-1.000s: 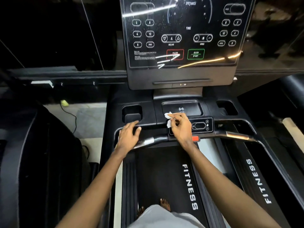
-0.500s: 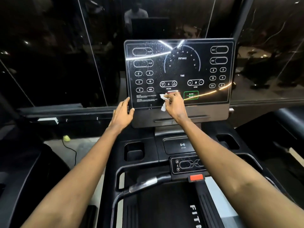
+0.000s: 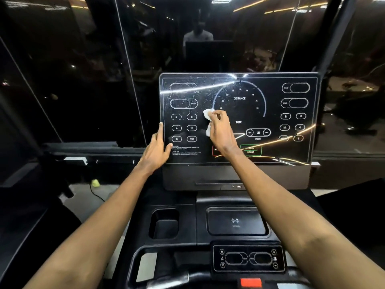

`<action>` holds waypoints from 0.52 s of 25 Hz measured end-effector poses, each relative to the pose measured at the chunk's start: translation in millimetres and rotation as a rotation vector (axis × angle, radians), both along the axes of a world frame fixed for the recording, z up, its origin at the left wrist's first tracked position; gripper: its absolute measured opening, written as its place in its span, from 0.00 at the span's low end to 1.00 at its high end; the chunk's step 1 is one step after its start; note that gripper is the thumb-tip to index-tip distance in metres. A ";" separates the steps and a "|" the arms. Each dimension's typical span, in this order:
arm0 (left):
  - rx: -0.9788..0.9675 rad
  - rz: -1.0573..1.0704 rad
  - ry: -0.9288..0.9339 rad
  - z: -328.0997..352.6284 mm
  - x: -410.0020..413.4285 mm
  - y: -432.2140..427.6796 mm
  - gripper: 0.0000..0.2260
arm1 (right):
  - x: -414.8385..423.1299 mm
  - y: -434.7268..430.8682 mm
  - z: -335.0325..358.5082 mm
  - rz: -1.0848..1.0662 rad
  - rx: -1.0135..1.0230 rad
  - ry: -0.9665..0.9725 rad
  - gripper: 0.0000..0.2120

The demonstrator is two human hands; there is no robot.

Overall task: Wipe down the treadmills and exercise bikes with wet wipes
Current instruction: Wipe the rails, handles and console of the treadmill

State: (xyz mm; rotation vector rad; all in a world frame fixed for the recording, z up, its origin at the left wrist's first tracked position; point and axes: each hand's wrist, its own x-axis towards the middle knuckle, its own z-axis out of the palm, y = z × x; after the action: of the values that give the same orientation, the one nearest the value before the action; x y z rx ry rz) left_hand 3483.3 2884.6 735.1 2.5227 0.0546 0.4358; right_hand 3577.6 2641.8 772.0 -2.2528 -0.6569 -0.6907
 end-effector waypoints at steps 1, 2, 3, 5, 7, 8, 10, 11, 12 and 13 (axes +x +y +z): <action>-0.007 -0.001 -0.022 -2.7 0.4 -0.8 0.38 | 0.3 1.0 -1.6 -0.004 -0.022 -0.018 0.17; -0.013 -0.002 -0.037 -5.5 0.7 -1.5 0.38 | 0.2 2.9 -3.7 0.002 -0.061 -0.049 0.21; -0.022 -0.003 -0.050 -8.9 0.5 -1.5 0.38 | -1.2 4.8 -5.5 0.017 -0.101 -0.078 0.25; -0.040 0.017 -0.075 -13.3 1.5 -0.3 0.36 | -2.2 9.2 -8.8 0.056 -0.147 -0.125 0.30; -0.099 0.057 -0.081 -12.5 5.7 2.1 0.33 | 2.5 12.3 -12.4 0.075 -0.205 -0.189 0.30; -0.128 0.065 -0.088 -10.6 8.5 2.8 0.31 | 6.2 14.6 -12.8 0.056 -0.243 -0.211 0.29; -0.158 0.056 -0.116 -7.6 15.9 4.4 0.30 | 10.2 22.9 -10.1 -0.057 -0.284 -0.181 0.28; -0.167 0.047 -0.126 -6.0 20.8 6.2 0.31 | 7.8 29.8 -7.3 -0.115 -0.290 -0.141 0.29; -0.176 0.036 -0.126 -4.5 25.4 7.8 0.31 | 3.2 36.8 -7.0 -0.148 -0.298 -0.121 0.31; -0.185 0.025 -0.127 -4.7 28.7 9.5 0.31 | -1.3 41.6 -10.2 -0.154 -0.325 -0.134 0.32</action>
State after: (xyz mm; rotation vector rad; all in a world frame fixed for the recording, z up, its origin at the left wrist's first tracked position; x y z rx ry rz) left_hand 3512.0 2894.1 730.3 2.3105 0.0744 0.5726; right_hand 3576.3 2683.4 761.9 -2.5934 -0.7067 -0.8691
